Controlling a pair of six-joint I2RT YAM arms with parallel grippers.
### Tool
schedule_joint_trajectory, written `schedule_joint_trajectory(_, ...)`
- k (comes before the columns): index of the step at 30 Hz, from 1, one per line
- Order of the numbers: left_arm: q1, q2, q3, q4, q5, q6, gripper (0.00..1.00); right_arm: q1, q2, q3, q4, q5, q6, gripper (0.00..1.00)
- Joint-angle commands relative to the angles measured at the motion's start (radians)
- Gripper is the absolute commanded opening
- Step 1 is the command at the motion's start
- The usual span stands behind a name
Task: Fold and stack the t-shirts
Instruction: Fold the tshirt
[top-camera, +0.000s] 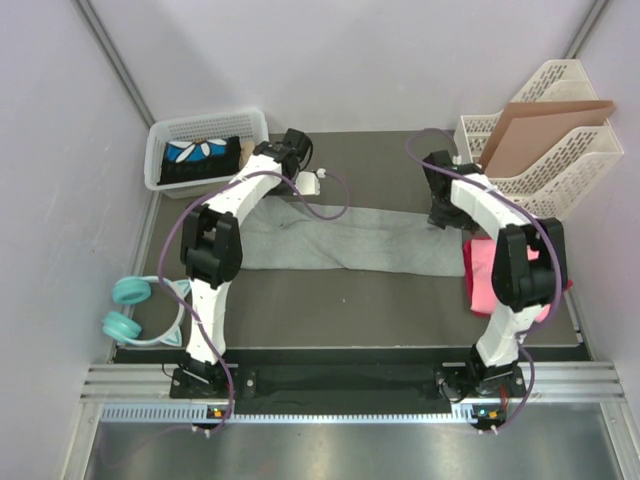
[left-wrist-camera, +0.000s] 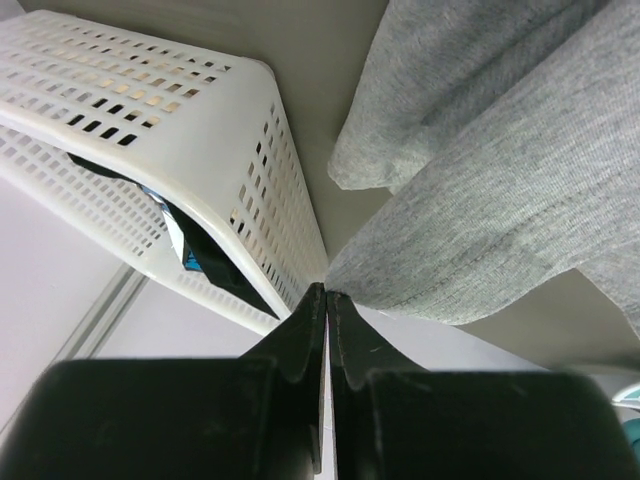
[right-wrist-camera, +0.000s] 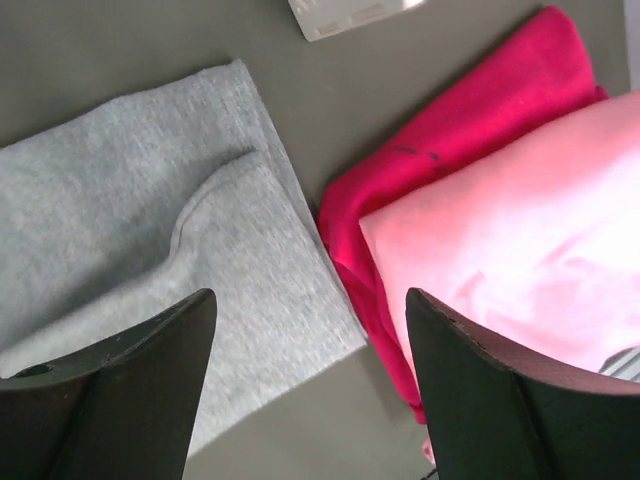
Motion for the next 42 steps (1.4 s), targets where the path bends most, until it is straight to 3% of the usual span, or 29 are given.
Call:
schedule_joint_trajectory(1,0.007,-0.031,-0.016,0.063,-0.035,-0.004,0.06,0.048,-0.136,-0.068,0.022,-0.074,0.016,0.76)
schedule_joint_trajectory(2,0.007,-0.029,-0.016,0.068,-0.037,-0.011,0.09,0.063,-0.15,-0.116,0.024,-0.084,0.032,0.76)
schedule_joint_trajectory(5,0.007,-0.026,-0.028,0.097,-0.047,-0.015,0.44,0.134,-0.207,-0.217,0.031,-0.121,0.054,0.76)
schedule_joint_trajectory(7,0.007,-0.029,-0.037,0.116,-0.049,-0.015,0.49,0.172,-0.225,-0.269,0.04,-0.128,0.072,0.76)
schedule_joint_trajectory(8,0.007,-0.031,-0.034,0.132,-0.052,-0.019,0.59,0.181,-0.243,-0.323,0.05,-0.135,0.086,0.76)
schedule_joint_trajectory(9,0.005,-0.034,-0.025,0.14,-0.054,-0.024,0.97,0.184,-0.251,-0.349,0.066,-0.15,0.094,0.76)
schedule_joint_trajectory(14,0.01,-0.124,-0.061,0.077,-0.041,-0.07,0.99,0.186,-0.258,-0.454,0.123,-0.175,0.112,0.76)
schedule_joint_trajectory(17,0.007,-0.282,-0.234,0.051,0.017,-0.079,0.99,0.186,-0.225,-0.438,0.129,-0.167,0.108,0.75)
schedule_joint_trajectory(21,0.01,-0.51,-0.596,0.054,0.083,-0.081,0.99,0.183,-0.202,-0.389,0.12,-0.164,0.092,0.75)
schedule_joint_trajectory(26,0.028,-0.603,-0.874,0.163,0.115,-0.082,0.99,0.18,-0.214,-0.328,0.093,-0.178,0.081,0.75)
schedule_joint_trajectory(35,0.045,-0.503,-0.836,0.312,0.175,-0.145,0.99,0.171,-0.179,-0.267,0.082,-0.167,0.078,0.74)
schedule_joint_trajectory(38,0.07,-0.506,-0.772,0.255,0.271,-0.183,0.99,0.171,-0.182,-0.26,0.077,-0.17,0.078,0.73)
schedule_joint_trajectory(42,0.094,-0.524,-0.808,0.228,0.284,-0.171,0.99,0.166,-0.181,-0.256,0.074,-0.164,0.074,0.73)
